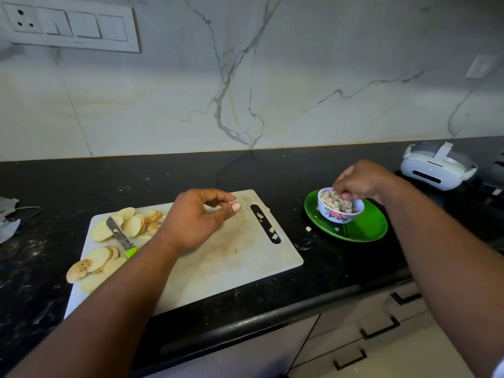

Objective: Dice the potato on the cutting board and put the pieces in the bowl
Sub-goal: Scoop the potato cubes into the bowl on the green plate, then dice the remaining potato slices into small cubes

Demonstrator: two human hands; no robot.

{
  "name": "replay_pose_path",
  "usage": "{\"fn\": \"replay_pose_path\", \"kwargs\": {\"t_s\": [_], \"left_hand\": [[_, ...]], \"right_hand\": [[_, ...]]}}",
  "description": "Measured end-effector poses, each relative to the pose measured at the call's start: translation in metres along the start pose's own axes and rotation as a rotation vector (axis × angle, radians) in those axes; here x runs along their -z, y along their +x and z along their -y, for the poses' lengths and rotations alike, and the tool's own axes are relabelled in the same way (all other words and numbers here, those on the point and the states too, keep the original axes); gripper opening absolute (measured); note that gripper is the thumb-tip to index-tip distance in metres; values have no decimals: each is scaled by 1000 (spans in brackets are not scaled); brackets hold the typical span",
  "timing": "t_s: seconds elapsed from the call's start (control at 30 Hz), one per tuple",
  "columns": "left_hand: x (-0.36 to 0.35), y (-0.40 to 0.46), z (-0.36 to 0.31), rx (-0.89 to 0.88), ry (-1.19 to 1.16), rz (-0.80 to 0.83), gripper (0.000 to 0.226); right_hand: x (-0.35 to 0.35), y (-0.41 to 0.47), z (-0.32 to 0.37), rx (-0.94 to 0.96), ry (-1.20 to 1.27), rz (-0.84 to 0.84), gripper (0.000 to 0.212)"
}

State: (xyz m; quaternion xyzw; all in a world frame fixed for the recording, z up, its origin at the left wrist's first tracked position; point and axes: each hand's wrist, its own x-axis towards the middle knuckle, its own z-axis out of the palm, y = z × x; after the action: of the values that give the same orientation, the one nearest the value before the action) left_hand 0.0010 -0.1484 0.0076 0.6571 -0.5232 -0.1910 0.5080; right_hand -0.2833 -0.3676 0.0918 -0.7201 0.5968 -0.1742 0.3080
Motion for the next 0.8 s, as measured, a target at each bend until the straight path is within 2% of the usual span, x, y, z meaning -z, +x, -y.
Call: {"fn": "replay_pose_path", "kwargs": {"t_s": [0.1,0.23,0.33,0.43,0.5,0.57,0.67,0.8], "left_hand": [[0,0,1,-13,4,-20,25],[0,2,2,-10,12,-19,21],[0,3,1,-5,16,-16,22],[0,5,-2,-8,1,-22,22],[0,5,-2,-19,12,-33,21],[0,4,-4,-36,3,-41,19],[4,3,-8,-35,-98,-87,14],[24,8,-16,41,-398,-225,23]], "right_hand": [[2,5,-4,-27,-127,15,7],[9,3,-2,-33,13,35,12],[8,0,3,-11,-78,69,26],[10,2,6,80,-233,-88,24],[6,-6,12,151,-214,-187,14],[-8,-23,27,253,-136,-199,12],[-53,-56,59,433,-24,34,11],[-126,-84,94,606,-83,325,7]]}}
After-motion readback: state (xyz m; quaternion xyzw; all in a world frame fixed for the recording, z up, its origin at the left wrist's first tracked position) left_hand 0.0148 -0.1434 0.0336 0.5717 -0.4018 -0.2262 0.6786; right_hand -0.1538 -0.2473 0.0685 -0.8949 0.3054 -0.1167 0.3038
